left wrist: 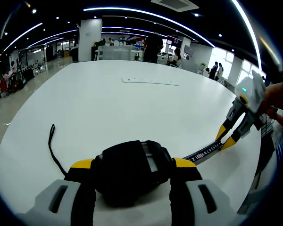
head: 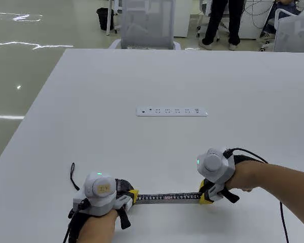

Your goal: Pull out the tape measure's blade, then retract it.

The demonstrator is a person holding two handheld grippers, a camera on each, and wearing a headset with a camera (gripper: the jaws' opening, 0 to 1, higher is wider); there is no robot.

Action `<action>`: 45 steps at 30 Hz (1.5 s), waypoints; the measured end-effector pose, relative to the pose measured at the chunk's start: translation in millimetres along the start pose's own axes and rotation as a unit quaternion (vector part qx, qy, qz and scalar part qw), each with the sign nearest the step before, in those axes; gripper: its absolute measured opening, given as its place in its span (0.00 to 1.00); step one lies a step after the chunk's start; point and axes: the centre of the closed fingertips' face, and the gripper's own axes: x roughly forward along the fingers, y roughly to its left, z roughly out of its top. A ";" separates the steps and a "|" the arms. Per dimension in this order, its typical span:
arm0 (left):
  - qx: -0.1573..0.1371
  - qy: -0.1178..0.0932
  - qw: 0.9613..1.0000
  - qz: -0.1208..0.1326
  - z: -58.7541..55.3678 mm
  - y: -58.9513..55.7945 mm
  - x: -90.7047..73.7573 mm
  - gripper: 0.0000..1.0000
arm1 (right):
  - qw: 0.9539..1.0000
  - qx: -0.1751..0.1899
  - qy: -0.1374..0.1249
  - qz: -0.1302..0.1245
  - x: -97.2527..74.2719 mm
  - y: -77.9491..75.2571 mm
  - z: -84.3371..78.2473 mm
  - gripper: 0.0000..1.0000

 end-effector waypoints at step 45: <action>-0.002 -0.002 1.000 0.000 0.0 -0.5 -0.7 0.60 | 1.000 0.004 -0.007 0.000 4.9 1.2 13.7 0.14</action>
